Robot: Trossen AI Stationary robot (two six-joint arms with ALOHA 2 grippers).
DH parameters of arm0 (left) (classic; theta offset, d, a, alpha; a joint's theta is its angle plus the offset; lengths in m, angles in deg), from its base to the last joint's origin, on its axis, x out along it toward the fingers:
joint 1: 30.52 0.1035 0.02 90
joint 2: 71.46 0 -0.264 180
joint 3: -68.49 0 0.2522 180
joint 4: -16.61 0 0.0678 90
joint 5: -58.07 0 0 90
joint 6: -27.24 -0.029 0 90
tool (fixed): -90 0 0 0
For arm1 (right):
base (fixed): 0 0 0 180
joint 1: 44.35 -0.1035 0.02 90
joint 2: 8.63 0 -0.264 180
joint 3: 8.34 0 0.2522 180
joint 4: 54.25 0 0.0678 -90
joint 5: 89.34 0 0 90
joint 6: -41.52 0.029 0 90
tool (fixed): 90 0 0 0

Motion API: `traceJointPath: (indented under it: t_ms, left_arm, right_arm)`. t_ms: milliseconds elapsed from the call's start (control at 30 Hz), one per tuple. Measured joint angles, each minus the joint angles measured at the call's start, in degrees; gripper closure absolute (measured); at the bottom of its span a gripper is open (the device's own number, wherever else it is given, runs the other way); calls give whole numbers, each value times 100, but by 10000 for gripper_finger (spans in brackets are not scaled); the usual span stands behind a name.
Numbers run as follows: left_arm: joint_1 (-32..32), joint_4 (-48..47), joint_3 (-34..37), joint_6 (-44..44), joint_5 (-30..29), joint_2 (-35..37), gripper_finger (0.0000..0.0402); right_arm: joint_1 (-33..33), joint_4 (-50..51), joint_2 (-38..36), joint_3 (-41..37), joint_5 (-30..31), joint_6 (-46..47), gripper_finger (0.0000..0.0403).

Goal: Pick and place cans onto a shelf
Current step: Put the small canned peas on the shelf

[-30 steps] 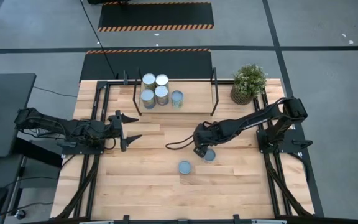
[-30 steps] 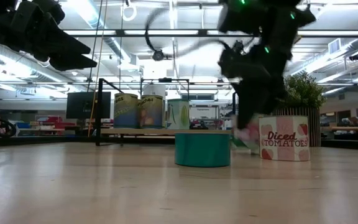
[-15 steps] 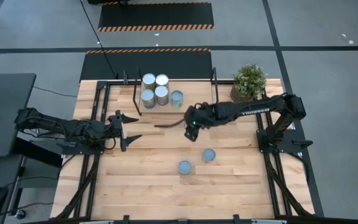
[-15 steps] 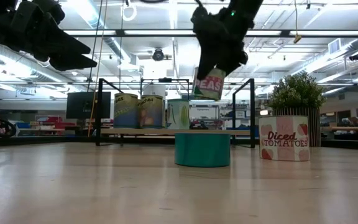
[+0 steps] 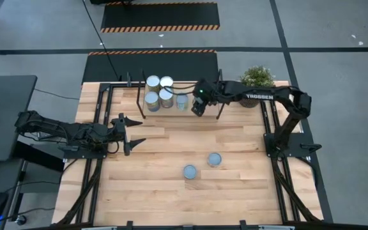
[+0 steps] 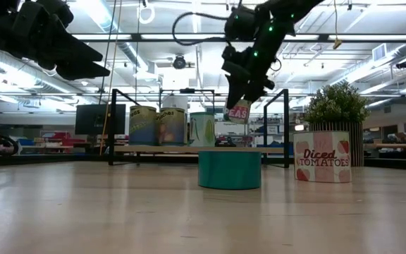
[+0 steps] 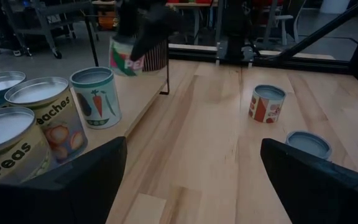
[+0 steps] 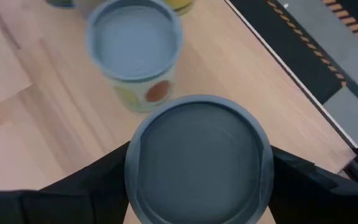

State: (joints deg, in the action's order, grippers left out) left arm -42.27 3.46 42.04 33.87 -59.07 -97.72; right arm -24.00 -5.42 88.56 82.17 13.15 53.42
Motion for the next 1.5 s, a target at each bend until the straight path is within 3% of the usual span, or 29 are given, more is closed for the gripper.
traceJointPath:
  t_ms: [367,933,1300,1500]
  left_arm:
    - [0,-12,0,18,-2,1,27]
    - [2,-5,0,13,-2,2,27]
    - [2,-3,0,7,-2,2,27]
    - [0,-5,0,7,-2,1,27]
  right_arm:
    - [127,-182,729,-4,-342,-314,96]
    - [581,-635,763,-2,-686,-595,96]
    - [500,-630,782,-2,-822,-785,96]
    - [491,-630,782,-2,-783,-792,75]
